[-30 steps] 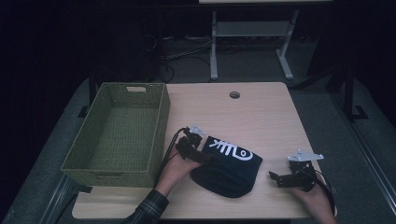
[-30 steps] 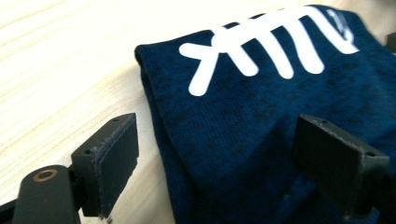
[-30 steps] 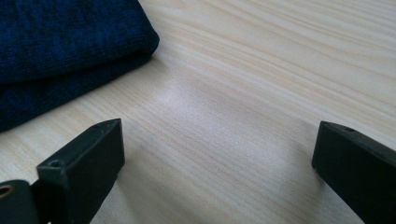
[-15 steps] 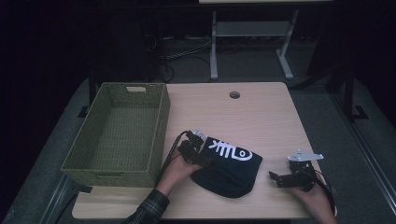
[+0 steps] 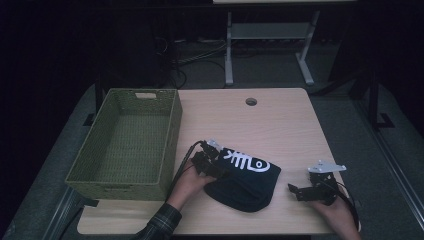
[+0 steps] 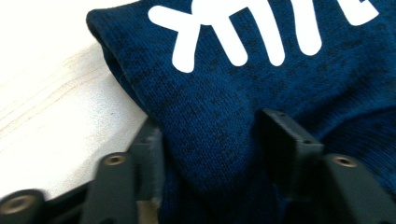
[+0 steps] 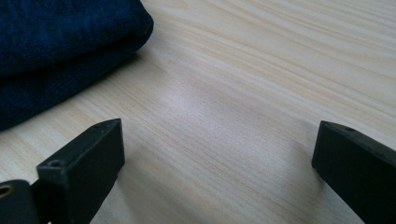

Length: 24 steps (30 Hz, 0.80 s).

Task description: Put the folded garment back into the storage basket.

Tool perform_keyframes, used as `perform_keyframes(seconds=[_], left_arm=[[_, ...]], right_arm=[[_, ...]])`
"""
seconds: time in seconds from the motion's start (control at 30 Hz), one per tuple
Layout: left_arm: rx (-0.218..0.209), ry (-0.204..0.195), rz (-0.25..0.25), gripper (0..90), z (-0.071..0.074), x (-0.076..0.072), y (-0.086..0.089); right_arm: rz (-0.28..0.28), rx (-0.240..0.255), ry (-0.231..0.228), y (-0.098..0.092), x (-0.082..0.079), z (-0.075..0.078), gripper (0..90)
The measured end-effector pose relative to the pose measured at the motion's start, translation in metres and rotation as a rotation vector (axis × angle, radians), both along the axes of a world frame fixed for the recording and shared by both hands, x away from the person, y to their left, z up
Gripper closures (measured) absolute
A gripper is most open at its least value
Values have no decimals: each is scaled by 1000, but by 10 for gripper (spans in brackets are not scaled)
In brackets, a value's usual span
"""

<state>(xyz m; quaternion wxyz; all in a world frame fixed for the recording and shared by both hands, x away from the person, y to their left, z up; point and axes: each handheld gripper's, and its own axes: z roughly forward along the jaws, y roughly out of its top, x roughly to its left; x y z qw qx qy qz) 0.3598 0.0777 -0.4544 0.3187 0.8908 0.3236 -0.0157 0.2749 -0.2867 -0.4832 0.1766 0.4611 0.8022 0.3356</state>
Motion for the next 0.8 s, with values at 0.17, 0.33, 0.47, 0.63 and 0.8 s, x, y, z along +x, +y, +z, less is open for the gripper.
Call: perform_keyframes(seconds=[0.17,0.33,0.47,0.63,0.8], left_arm=[[-16,49,-3,637,0,3,0],[-28,81,2,717,0,6,1],[-32,77,5,738,2,5,1],[-14,53,-2,739,12,1,-1],[-16,38,-8,739,25,-2,0]], right_arm=[[3,0,-1,0,0,0,22],[3,0,-1,0,0,0,22],[3,0,-1,0,0,0,22],[3,0,-1,0,0,0,22],[2,0,-1,0,0,0,22]])
